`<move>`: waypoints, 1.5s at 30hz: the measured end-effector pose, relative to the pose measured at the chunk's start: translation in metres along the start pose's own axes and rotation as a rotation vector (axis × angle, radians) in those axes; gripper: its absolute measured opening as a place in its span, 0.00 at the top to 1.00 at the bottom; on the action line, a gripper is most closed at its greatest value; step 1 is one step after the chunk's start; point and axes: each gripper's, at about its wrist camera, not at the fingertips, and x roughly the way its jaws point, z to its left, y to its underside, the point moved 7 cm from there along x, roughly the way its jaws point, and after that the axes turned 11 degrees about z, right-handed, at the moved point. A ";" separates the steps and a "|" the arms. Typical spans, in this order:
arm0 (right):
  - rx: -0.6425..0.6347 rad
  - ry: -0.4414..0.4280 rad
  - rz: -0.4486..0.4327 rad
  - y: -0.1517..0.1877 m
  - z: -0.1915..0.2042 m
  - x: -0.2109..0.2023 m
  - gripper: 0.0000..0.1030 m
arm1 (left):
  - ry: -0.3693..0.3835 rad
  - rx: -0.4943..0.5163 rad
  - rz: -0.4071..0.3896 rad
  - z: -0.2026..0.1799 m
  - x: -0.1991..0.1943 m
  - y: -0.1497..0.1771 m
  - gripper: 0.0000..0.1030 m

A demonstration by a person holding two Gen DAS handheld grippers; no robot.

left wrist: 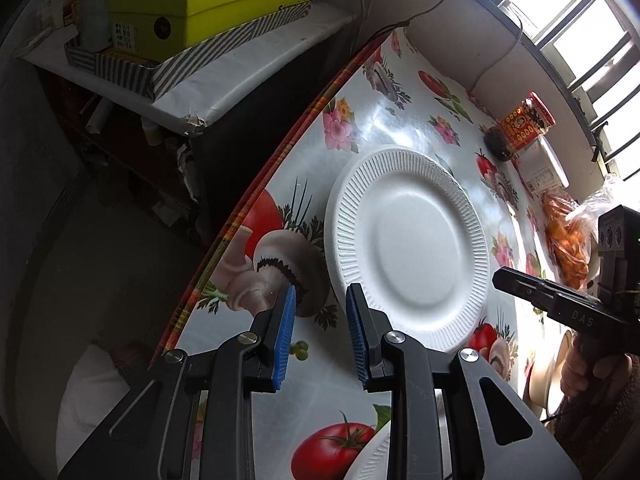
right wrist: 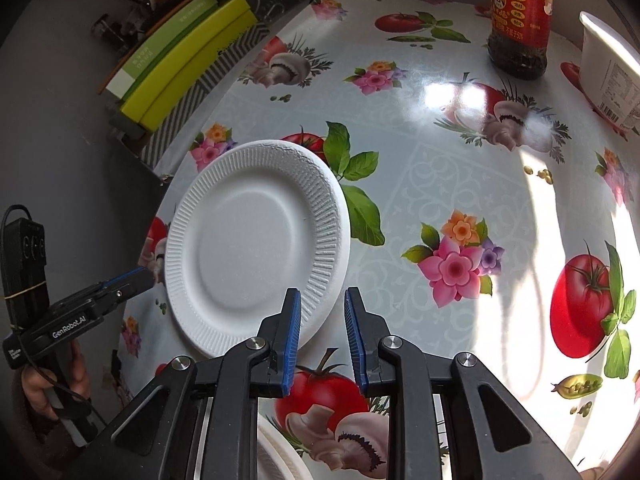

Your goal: Organize plates and bowls

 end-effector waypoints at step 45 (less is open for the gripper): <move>0.050 -0.067 -0.017 0.016 0.004 -0.010 0.90 | 0.039 0.010 0.018 -0.010 0.000 -0.005 0.80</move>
